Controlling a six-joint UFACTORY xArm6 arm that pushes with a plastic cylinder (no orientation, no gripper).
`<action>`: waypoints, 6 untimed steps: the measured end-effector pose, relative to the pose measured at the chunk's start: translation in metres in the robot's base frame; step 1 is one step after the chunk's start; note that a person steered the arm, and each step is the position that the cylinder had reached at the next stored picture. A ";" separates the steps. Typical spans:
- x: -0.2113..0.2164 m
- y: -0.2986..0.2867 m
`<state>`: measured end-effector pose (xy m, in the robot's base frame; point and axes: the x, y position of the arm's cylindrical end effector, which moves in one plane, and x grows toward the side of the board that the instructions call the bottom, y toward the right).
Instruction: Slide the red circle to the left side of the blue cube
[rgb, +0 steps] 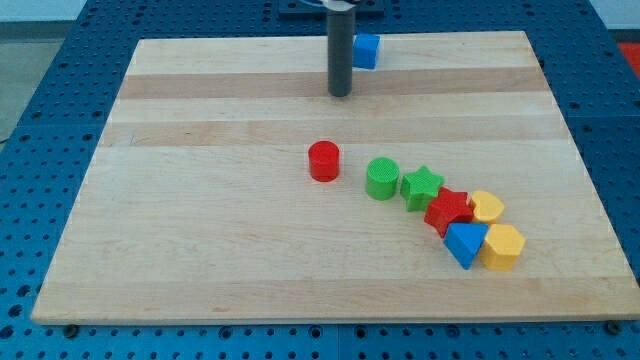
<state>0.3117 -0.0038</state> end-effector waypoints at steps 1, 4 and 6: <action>0.000 -0.023; 0.015 -0.056; 0.071 0.020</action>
